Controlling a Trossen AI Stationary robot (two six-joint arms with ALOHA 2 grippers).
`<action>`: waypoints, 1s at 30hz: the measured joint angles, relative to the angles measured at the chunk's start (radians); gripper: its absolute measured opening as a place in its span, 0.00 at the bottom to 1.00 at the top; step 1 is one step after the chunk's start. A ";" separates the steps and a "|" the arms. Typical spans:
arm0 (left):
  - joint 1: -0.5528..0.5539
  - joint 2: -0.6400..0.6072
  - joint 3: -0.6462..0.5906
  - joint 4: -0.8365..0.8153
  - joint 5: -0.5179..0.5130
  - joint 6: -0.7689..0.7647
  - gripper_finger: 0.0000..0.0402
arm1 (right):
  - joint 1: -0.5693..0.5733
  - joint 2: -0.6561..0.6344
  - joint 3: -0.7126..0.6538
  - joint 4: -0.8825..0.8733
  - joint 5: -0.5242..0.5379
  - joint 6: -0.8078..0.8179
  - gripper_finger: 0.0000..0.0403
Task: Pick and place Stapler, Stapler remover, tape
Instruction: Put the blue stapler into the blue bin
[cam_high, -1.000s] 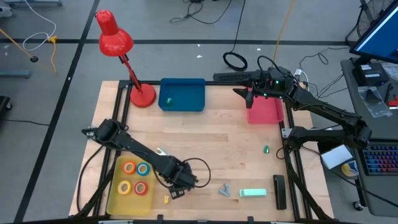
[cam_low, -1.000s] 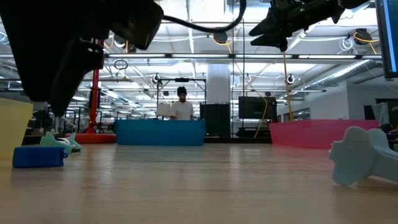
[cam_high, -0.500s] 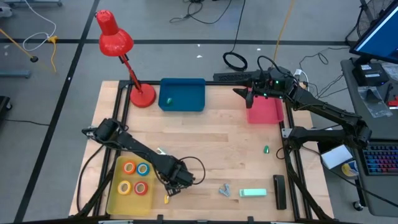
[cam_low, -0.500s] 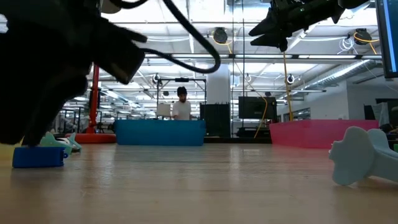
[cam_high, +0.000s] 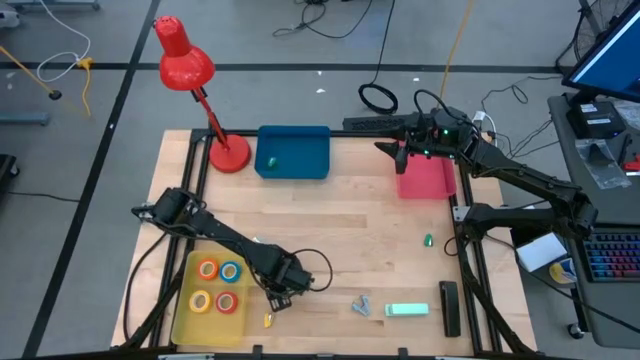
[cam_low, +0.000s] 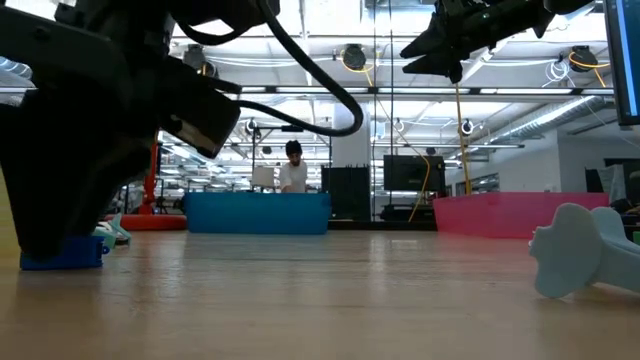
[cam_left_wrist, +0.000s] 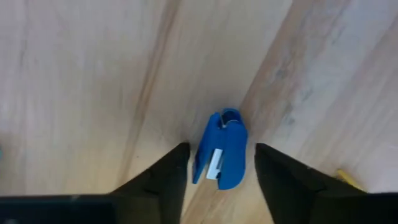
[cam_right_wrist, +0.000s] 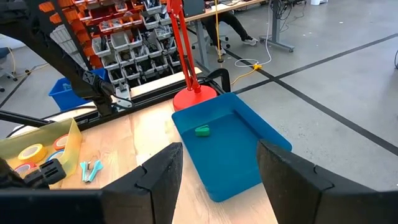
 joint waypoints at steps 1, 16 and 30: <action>0.004 0.000 0.000 -0.001 0.001 0.007 0.41 | 0.000 0.000 0.000 0.000 0.001 0.000 0.49; 0.101 -0.131 -0.005 0.001 0.103 0.070 0.13 | 0.000 0.000 0.000 0.000 0.003 0.000 0.49; 0.521 -0.472 -0.002 -0.002 -0.471 0.178 0.14 | 0.000 0.000 0.000 0.000 0.003 0.000 0.49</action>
